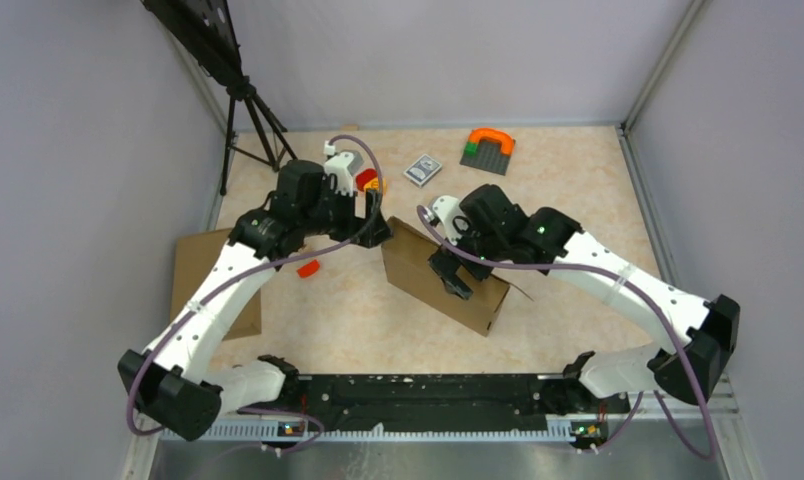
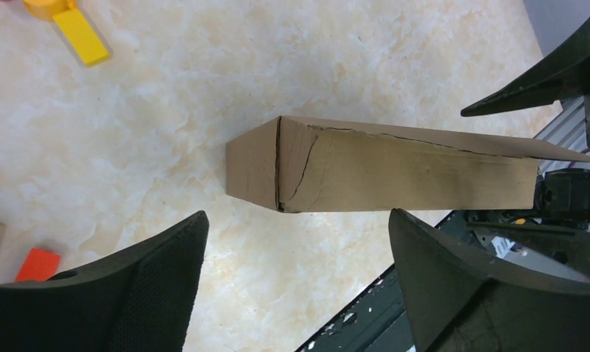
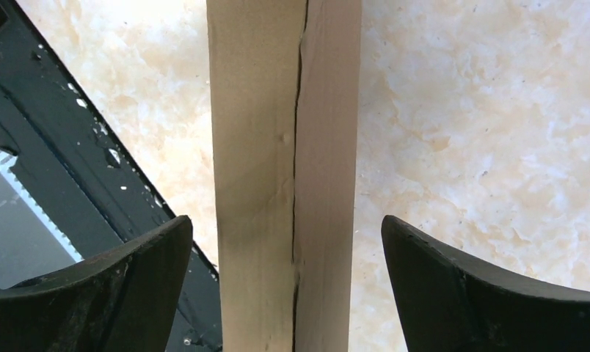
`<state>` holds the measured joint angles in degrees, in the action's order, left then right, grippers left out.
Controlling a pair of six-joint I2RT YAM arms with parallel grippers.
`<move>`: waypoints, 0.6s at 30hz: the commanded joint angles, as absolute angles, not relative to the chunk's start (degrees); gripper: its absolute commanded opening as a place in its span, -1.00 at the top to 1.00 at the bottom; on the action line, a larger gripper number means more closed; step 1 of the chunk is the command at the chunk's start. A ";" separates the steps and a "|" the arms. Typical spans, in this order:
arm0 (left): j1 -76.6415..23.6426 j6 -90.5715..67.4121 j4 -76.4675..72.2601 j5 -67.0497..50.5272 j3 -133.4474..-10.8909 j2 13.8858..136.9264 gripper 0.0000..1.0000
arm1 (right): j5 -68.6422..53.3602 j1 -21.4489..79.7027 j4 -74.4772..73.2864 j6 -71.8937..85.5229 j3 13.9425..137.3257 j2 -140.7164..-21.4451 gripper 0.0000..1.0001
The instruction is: Fold the paper box
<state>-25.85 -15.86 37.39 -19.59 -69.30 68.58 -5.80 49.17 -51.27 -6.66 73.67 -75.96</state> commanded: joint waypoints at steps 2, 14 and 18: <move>-24.80 -11.20 36.17 -19.04 -69.85 62.57 -0.92 | -6.76 48.23 -53.33 -6.83 76.81 -71.61 -0.96; -24.78 18.19 34.81 -40.67 -79.88 67.64 -0.97 | -6.14 47.86 -58.14 -5.10 81.91 -66.88 -0.98; -26.22 34.40 39.46 -48.77 -84.29 72.43 -0.97 | -3.42 47.77 -60.40 -2.30 83.53 -63.87 -0.98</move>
